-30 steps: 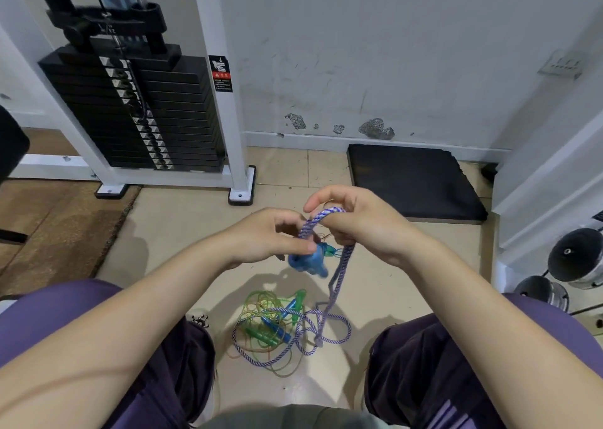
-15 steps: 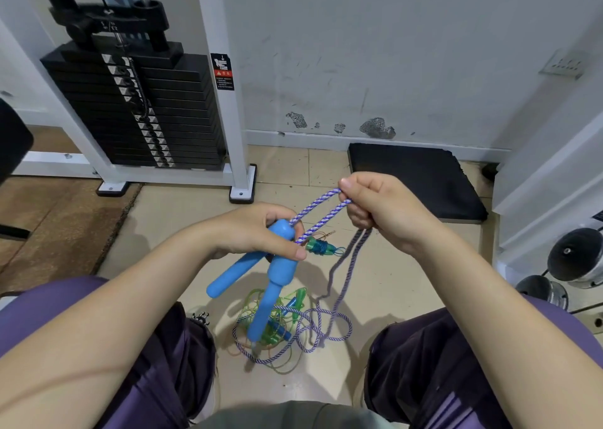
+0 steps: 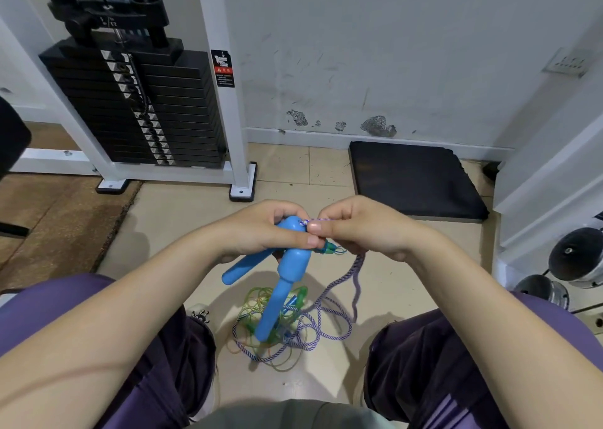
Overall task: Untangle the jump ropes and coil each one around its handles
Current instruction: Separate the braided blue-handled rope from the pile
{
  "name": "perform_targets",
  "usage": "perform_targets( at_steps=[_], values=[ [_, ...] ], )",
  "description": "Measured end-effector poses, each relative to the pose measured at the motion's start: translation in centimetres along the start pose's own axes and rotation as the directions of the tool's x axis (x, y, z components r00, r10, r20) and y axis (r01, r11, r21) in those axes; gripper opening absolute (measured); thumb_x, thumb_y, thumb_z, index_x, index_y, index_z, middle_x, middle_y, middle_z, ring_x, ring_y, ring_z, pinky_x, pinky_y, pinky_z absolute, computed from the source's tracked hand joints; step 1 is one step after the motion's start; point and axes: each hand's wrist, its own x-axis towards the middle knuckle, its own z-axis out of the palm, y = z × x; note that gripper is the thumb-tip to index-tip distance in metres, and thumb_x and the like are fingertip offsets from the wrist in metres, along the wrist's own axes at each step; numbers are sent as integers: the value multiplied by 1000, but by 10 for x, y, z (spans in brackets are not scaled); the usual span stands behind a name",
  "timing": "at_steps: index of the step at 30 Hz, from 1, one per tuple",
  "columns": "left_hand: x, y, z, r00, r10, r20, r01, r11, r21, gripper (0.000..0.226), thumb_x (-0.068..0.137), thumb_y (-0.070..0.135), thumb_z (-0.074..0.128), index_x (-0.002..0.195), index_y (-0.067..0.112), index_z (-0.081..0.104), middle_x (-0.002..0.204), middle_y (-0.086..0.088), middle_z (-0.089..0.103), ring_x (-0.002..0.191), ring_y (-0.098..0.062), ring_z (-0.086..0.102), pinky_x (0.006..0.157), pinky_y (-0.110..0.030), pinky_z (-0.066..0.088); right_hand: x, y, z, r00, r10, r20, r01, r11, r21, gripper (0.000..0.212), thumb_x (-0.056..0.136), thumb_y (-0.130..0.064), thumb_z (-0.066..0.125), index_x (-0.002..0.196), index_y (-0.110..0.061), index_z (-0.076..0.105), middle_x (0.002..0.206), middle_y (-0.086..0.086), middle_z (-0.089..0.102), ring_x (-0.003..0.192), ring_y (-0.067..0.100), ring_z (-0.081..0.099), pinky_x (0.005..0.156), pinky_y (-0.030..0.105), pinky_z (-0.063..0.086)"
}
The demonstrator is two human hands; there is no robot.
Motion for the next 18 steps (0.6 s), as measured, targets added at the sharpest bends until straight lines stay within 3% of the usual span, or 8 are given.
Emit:
perform_targets(
  at_steps=[2,4,7,9,12,15,16,18],
  values=[
    [-1,4,-2,1000,25,-2,-26,995,-95,30,75,24,78,100,13,65,90,-2,71,78,-15,67,67,-33,53,-1,-1,-3,996,-43,-76,53,988,143,24,90,-28,62,70,-15,65,47,-7,31,46,10,20,46,23,15],
    [-1,4,-4,999,49,24,-44,986,-160,41,72,24,77,111,16,64,95,-4,71,81,-19,68,67,-33,54,1,0,-4,986,-98,-134,137,938,319,23,88,-30,58,75,-11,60,50,-3,30,44,11,22,46,25,19],
    [0,0,-2,998,26,58,-15,983,-186,39,77,18,73,114,16,63,95,-8,72,84,-27,70,76,-37,54,4,1,-6,969,-132,-209,216,862,458,26,98,-26,46,78,-10,51,58,6,48,46,17,47,51,27,41],
    [1,-1,2,996,9,87,11,974,-225,32,80,16,69,112,16,64,93,-11,72,82,-29,70,75,-36,55,5,2,-7,964,-115,-240,219,857,466,29,103,-25,40,80,-10,49,66,11,54,53,20,59,55,28,52],
    [0,0,5,993,27,116,5,964,-266,24,82,13,67,105,19,68,86,-9,69,75,-26,69,71,-34,58,3,2,-7,963,-105,-248,206,882,424,30,105,-26,38,83,-9,48,66,11,55,54,22,59,48,26,47],
    [-1,0,4,996,14,88,7,974,-228,11,81,17,70,86,26,71,76,-7,66,65,-25,67,66,-35,58,2,4,-11,943,-78,-323,175,943,282,19,102,-31,47,102,-13,52,76,9,56,52,27,53,47,28,41],
    [0,-1,3,997,-4,76,20,977,-213,9,81,20,71,89,23,69,75,-9,66,61,-27,66,65,-35,57,2,4,-13,936,-88,-341,172,959,225,19,101,-33,50,110,-16,53,80,9,55,52,26,50,48,28,40],
    [0,-4,3,997,-40,73,53,981,-184,25,81,22,72,101,13,61,76,-12,66,60,-29,65,62,-34,56,1,5,-13,939,-132,-317,184,973,140,21,99,-33,54,117,-22,58,79,5,55,53,23,45,50,28,38]
  ],
)
